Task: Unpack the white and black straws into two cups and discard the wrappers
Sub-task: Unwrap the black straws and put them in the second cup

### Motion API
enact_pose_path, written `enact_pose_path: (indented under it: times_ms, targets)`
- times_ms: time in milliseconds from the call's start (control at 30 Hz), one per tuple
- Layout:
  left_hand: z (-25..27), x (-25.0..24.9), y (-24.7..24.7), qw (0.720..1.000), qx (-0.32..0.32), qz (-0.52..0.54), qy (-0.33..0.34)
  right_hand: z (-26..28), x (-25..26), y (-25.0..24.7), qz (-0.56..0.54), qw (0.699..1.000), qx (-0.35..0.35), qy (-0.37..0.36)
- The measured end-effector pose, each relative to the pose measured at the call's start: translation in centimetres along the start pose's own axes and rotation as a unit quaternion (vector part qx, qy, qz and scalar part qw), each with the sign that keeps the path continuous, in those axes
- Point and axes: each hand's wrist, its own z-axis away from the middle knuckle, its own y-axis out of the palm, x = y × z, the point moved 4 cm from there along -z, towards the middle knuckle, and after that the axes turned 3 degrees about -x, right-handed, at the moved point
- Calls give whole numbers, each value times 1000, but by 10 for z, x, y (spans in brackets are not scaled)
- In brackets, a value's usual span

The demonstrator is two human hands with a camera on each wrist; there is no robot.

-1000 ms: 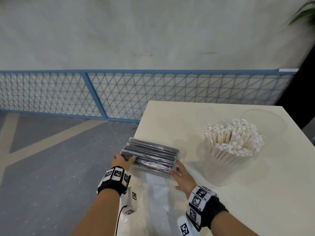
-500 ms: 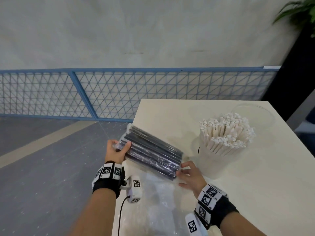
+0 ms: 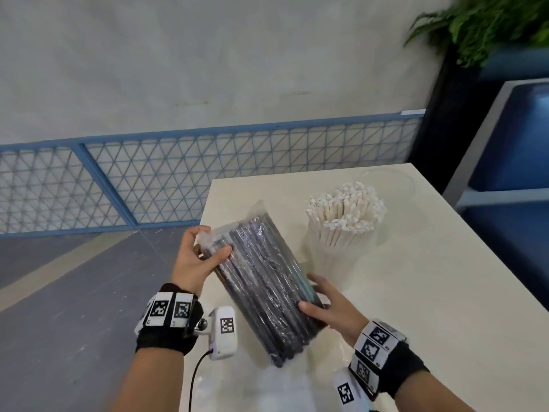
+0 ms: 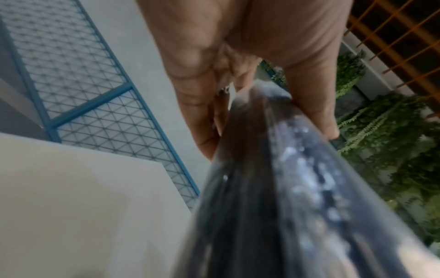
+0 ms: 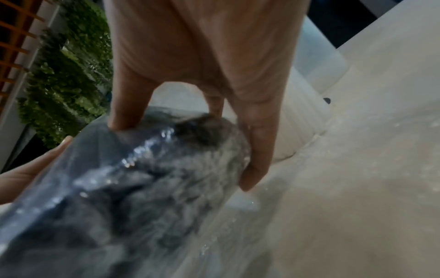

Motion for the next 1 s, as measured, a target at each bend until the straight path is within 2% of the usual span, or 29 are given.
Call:
enact_pose_path:
  times_ms: [100,200,367,433,567,667,800,1000]
  targets:
    - [16,3,24,999,-29,38,-26,13,-3,-8,-38,998,48,-15]
    - [42,12,61,999,23,9,-45,26,-2,-26,-68,995,63,-22]
    - [80,16,108,999,-32,1,-15,43,-7,-84,-47,995,84,10]
    - [90,7,127,999,-42,-2,12,45,-9,-112,-61,996,55,21]
    - [108,-10,167,997,-47,-33,52,36,-5,-170,-127,987,-101,21]
    - [115,-22,200,994,-41,-65,77,19,5,-203,-133,976,-169,12]
    - [112,-41,233,989,-37,-101,101,-6,27,-231,-137,970,-202,0]
    - [95,-70,242,981,-54,-133,129,-41,45,-249,-160,966,-199,26]
